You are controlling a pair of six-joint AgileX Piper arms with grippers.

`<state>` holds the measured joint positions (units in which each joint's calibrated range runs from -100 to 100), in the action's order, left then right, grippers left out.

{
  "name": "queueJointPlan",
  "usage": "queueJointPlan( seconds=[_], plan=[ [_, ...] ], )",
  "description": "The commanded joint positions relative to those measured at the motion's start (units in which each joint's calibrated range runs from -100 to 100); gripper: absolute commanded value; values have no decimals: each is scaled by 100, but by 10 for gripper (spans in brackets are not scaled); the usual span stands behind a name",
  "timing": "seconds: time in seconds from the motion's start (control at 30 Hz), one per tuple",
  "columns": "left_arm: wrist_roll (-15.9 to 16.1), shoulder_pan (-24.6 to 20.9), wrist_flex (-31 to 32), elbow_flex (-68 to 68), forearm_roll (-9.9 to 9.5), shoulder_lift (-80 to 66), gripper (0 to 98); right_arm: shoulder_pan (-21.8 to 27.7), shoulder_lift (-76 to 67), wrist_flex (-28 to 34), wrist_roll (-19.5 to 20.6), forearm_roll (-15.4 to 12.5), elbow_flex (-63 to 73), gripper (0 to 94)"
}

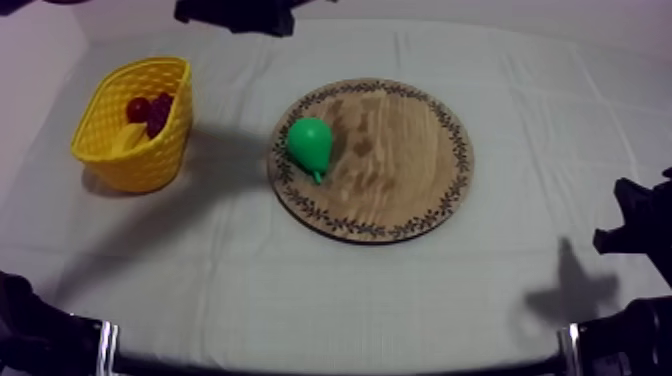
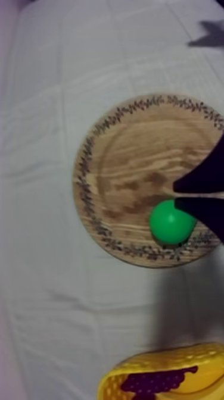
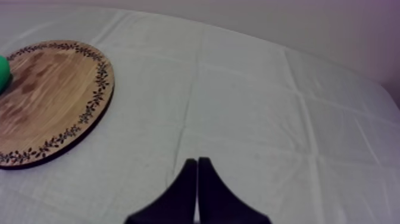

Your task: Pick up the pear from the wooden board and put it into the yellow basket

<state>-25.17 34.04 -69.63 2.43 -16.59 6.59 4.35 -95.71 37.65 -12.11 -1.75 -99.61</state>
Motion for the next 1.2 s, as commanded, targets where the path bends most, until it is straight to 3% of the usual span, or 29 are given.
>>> queueJointPlan(
  seconds=[0.0, 0.37, 0.47, 0.57, 0.7, 1.17],
  plan=[
    [-28, -24, 0, -5, 2, 340, 0, 2, -5, 1, 2, 2, -5, 3],
    [89, -172, 123, -170, 95, 1040, 8, 2, -5, 1, -1, 2, -5, 3],
    [-5, -191, 130, -229, 24, 1103, 99, 2, -5, 1, 1, 2, -5, 3],
    [-162, -202, 21, -293, -40, 1144, 256, 2, -5, 1, 2, 2, -5, 3],
    [-240, -209, -403, -491, 30, 1210, 437, 2, -5, 1, 1, 2, -5, 3],
    [-230, -198, -955, -387, 284, 1385, 582, 2, -5, 1, -1, 2, -5, 3]
  ],
)
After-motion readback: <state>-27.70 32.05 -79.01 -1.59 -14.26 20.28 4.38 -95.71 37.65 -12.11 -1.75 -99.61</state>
